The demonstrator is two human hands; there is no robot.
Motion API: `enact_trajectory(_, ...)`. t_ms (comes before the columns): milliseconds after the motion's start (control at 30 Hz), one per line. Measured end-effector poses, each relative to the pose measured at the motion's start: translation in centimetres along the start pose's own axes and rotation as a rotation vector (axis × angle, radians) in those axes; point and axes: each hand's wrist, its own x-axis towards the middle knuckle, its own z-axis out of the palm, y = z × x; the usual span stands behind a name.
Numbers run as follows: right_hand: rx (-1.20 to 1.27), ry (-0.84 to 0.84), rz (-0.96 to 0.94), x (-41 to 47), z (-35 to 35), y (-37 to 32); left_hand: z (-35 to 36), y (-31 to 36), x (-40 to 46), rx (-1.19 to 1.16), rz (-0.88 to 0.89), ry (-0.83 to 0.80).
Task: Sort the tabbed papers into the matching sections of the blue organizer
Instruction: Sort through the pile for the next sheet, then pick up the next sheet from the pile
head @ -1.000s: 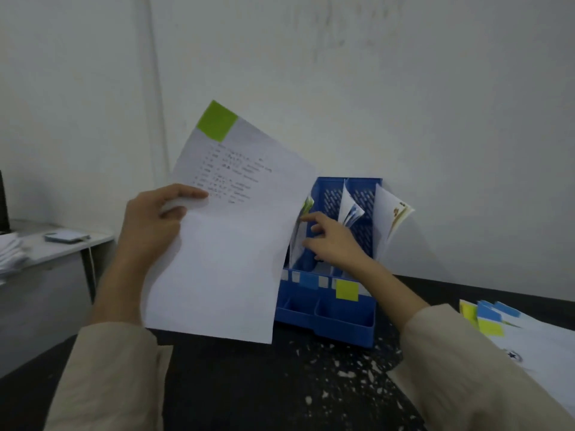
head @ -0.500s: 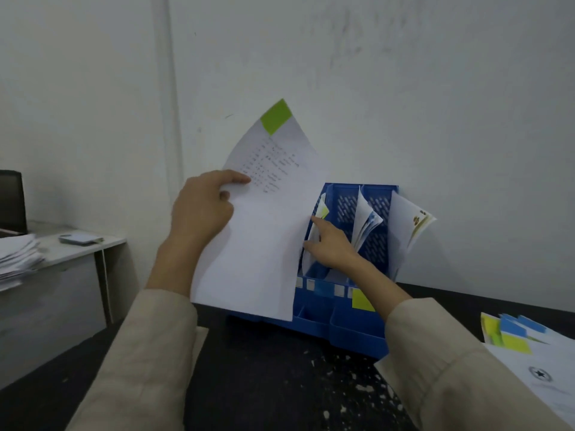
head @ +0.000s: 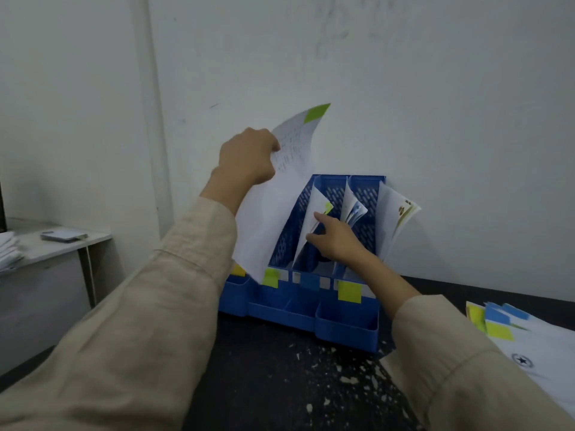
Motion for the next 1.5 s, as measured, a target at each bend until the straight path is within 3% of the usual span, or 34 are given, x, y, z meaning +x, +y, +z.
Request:
enact_trajectory(167,0.007,-0.015,-0.001,0.2,-0.1,-0.1,1.9,1.2,0.6,-0.156,0.044,0.068)
enact_trajectory(367,0.031,-0.031,0.001,0.4,-0.2,0.2,2.9,2.6,1.9,-0.184,0.089,0.166)
enact_trajectory(567,0.077,-0.013,0.01,0.0,-0.3,0.7,7.1,3.3,0.8,-0.422,0.21,0.406)
enact_trajectory(633,0.072,-0.01,0.009,-0.4,-0.4,0.5,9.7,3.2,-1.0,-0.493,0.227,0.355)
enact_trajectory(833,0.034,-0.037,0.001,-0.7,-0.8,0.5,14.8,1.6,-5.8,-0.65,0.057,0.009)
enact_trajectory(967,0.031,-0.04,0.012,-0.5,-0.9,0.6,15.5,0.1,-6.3,-0.627,0.001,-0.003)
enact_trajectory(1167,0.06,-0.027,0.02,-0.4,-0.8,0.9,14.8,-0.3,-6.4,-0.543,0.066,0.087)
enact_trajectory(1433,0.077,-0.016,0.017,-0.3,-0.6,1.0,17.0,-0.8,-8.3,-0.639,0.032,-0.156)
enact_trajectory(1500,0.08,-0.008,0.015,-0.4,-0.6,1.0,17.2,-0.7,-8.3,-0.664,0.003,-0.148)
